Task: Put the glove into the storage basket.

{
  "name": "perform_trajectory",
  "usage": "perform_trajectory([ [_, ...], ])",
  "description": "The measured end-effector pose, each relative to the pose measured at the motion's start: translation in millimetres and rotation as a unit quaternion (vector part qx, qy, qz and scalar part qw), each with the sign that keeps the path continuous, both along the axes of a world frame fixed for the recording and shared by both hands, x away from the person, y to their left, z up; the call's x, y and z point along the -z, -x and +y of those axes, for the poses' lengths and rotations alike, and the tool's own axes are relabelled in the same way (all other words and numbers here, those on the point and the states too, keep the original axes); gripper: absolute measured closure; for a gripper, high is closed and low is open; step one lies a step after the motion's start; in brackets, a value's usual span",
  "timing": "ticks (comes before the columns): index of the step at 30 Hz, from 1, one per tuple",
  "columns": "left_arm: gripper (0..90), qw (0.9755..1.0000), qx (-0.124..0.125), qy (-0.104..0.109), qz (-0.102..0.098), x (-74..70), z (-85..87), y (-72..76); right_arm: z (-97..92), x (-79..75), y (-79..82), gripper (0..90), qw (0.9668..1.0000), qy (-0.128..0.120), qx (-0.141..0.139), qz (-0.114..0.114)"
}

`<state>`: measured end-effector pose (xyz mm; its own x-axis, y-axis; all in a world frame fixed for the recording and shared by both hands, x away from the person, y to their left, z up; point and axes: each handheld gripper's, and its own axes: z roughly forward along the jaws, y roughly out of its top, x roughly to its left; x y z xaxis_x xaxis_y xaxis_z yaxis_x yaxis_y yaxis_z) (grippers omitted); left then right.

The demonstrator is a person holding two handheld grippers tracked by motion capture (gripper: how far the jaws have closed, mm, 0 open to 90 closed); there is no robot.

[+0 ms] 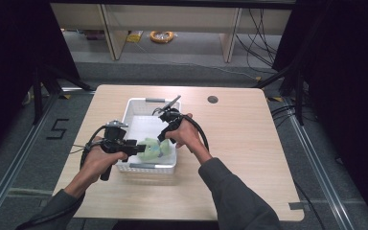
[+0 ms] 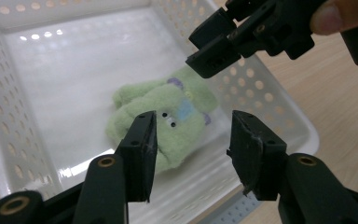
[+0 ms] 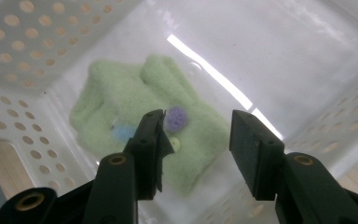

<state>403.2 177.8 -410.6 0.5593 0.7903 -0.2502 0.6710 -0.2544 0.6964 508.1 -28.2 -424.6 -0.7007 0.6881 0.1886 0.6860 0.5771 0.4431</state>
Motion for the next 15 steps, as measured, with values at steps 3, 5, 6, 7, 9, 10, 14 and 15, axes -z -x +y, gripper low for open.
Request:
perform_trajectory([
  [3, 49.2, 0.9999, -0.005, 0.013, -0.004, -2.2, -1.3, 4.5, -6.4, -5.8, -0.5, 54.4, 0.9997, -0.018, -0.004, -0.014],
  [5, 45.7, 0.9997, 0.0, 0.023, -0.002, -3.1, -0.7, 6.2, -10.3, -10.2, 1.4, 53.5, 0.9994, -0.031, -0.004, -0.018],
  [6, 44.2, 0.9996, 0.002, 0.027, 0.001, -4.3, -0.7, 7.5, -12.6, -12.5, 2.5, 53.3, 0.9991, -0.036, -0.005, -0.021],
  [7, 44.1, 0.9995, 0.004, 0.03, -0.003, -5.2, -1.6, 9.4, -15.0, -14.6, 3.7, 52.2, 0.9989, -0.041, -0.007, -0.023],
  [9, 42.2, 0.9994, 0.012, 0.03, -0.01, -7.0, -4.1, 13.6, -20.1, -19.2, 6.6, 51.5, 0.9982, -0.051, -0.009, -0.03],
  [10, 40.8, 0.9993, 0.011, 0.036, -0.009, -7.8, -6.5, 16.4, -22.7, -21.8, 8.6, 51.0, 0.9979, -0.055, -0.012, -0.033],
  [14, 35.1, 0.9988, 0.02, 0.04, -0.017, -10.6, -13.5, 25.1, -33.9, -31.1, 19.7, 48.3, 0.9966, -0.073, -0.009, -0.038],
  [15, 34.3, 0.9984, 0.019, 0.047, -0.024, -10.6, -16.3, 27.2, -37.1, -33.3, 22.8, 47.3, 0.9964, -0.075, -0.009, -0.039],
])
